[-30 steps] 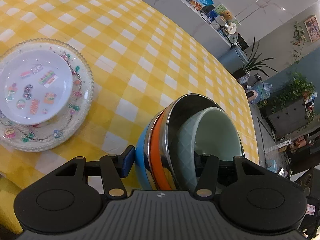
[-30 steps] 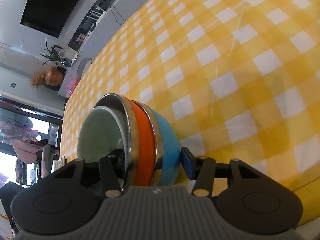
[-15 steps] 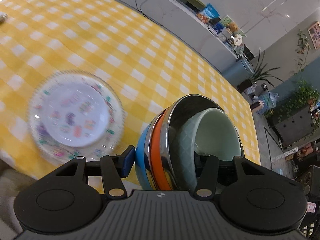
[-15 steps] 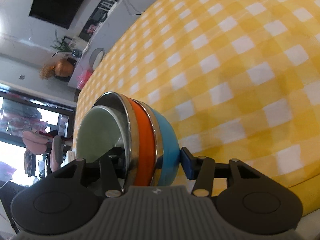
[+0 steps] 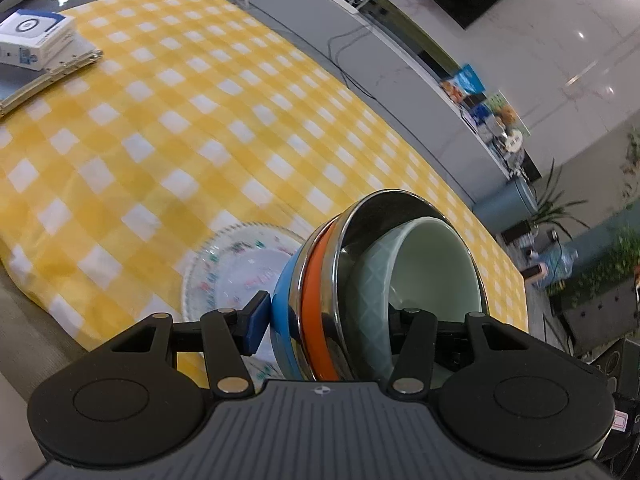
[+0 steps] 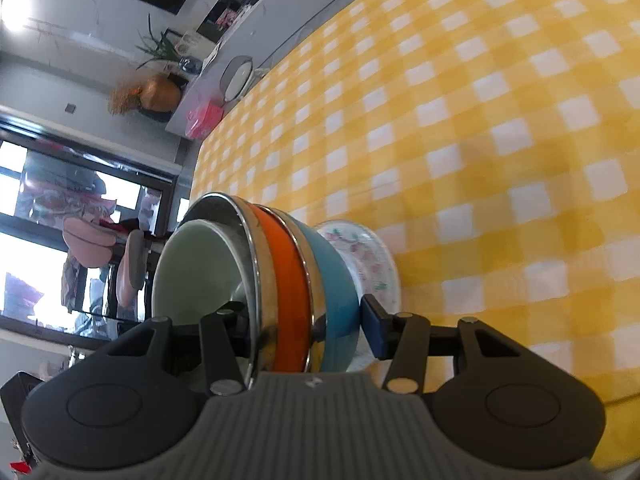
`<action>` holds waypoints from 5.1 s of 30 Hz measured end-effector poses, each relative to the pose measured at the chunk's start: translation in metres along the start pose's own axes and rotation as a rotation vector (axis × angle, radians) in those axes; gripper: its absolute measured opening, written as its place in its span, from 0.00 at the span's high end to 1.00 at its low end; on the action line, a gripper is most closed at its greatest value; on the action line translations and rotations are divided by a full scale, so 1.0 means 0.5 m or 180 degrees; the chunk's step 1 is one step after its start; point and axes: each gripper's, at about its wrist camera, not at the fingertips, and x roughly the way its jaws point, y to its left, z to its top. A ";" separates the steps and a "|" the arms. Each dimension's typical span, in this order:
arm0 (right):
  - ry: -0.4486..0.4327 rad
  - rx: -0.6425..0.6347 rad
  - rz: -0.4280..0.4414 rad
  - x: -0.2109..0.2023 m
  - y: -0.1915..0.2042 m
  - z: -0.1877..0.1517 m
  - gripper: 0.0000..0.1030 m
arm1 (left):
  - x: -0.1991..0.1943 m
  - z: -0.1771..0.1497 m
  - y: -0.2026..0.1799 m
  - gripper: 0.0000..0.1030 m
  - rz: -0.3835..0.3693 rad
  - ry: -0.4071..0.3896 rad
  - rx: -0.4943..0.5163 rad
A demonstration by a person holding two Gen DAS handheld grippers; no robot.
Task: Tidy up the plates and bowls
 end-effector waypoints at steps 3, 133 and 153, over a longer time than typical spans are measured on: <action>0.0045 -0.0058 -0.0021 0.025 0.014 0.004 0.52 | 0.008 0.014 0.022 0.43 0.0027 0.0010 -0.0099; -0.1758 -0.2088 -0.1606 -0.227 -0.007 -0.353 0.07 | -0.102 -0.306 -0.112 0.26 0.0866 -0.0598 0.2283; -0.1736 -0.2131 -0.1598 -0.223 -0.005 -0.355 0.07 | -0.102 -0.306 -0.109 0.26 0.0883 -0.0587 0.2262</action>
